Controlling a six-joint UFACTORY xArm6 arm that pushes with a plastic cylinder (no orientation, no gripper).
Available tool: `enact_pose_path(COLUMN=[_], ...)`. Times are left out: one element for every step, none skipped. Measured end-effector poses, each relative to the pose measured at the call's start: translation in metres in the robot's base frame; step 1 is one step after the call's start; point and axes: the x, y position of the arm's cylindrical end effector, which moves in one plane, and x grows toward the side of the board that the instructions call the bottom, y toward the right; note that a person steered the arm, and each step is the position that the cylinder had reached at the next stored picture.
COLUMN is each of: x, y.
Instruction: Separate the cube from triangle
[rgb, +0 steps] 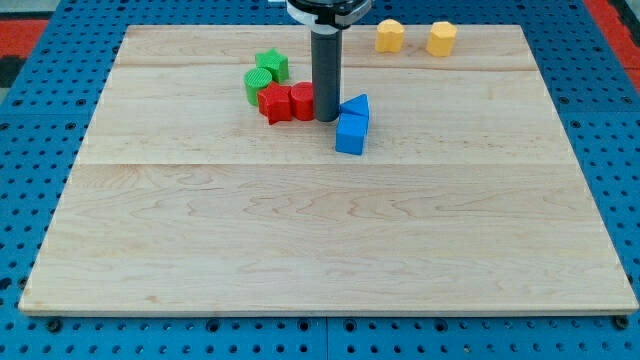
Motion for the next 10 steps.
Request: enact_pose_path(x=[0.015, 0.045, 0.056, 0.053, 0.022, 0.001, 0.02, 0.017, -0.047, -0.09], y=[-0.005, -0.008, 0.008, 0.046, 0.066, 0.071, 0.071, 0.104, 0.113, 0.118])
